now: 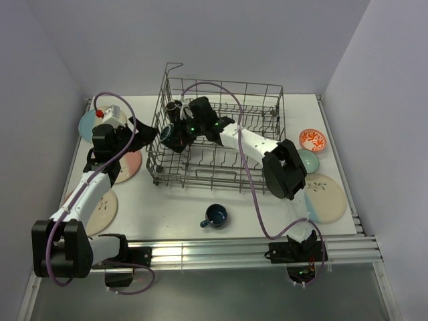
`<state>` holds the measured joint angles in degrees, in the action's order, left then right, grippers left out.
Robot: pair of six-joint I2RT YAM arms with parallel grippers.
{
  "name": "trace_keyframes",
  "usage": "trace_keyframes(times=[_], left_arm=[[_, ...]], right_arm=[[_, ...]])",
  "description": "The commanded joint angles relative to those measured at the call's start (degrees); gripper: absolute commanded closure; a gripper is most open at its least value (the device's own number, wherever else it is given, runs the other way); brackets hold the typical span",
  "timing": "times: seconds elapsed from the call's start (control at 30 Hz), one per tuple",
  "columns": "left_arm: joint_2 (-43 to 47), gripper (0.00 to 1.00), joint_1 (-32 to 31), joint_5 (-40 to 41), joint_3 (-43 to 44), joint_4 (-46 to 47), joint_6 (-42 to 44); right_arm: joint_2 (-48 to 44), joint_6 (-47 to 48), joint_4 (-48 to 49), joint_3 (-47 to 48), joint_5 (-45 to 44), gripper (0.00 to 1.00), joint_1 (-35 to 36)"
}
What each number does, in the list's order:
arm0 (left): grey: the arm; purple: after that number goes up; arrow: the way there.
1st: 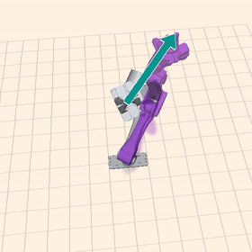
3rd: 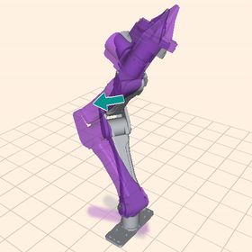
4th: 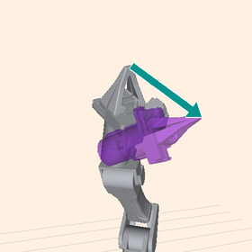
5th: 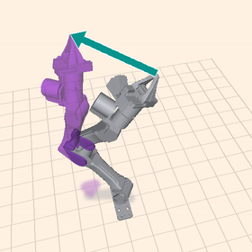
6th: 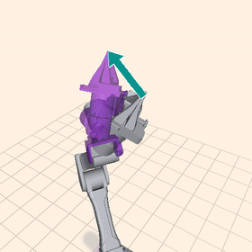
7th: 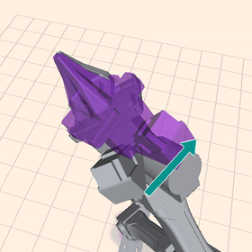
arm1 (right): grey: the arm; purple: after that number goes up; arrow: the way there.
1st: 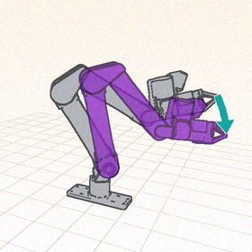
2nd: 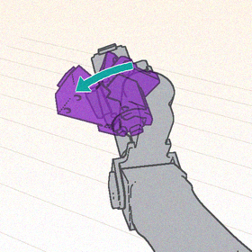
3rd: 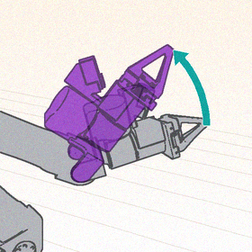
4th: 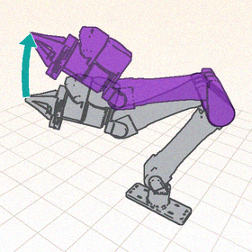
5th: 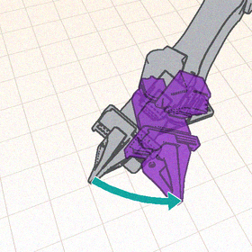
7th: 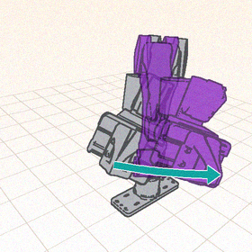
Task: Load the mixed dishes into the dish rack
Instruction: Place the cup upside down on the dish rack
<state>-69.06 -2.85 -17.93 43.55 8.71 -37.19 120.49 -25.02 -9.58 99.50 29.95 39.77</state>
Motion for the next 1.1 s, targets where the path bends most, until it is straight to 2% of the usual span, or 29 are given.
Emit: trace_keyframes(times=[0.0,0.13,0.5,0.67,0.8,1.07], left_arm=[[1.4,0.15,0.9,0.5,-2.7,-4.7,1.3],[2.1,0.15,0.9,0.4,-3.6,-4.1,1.0],[4.0,0.14,0.9,0.5,-5.5,-3.9,0.8],[4.1,0.14,1.1,0.7,-5.1,-3.8,1.0],[3.5,0.14,1.3,0.3,-4.9,-3.2,0.9],[2.6,0.14,1.3,-0.3,-4.4,-2.5,0.7]], right_arm=[[-1.6,10.8,-4.5,4.6,-3.6,1.0,-0.4],[0.9,15.5,-10.4,8.0,-3.9,1.0,-0.3],[3.9,21.1,-17.0,14.2,-1.3,1.0,-0.7],[3.4,23.9,-17.4,14.5,-5.3,0.99,-0.8],[1.8,26.5,-16.6,13.4,-7.9,0.95,-1.2],[1.5,27.9,-16.9,13.7,-9.7,0.78,-2.0]])
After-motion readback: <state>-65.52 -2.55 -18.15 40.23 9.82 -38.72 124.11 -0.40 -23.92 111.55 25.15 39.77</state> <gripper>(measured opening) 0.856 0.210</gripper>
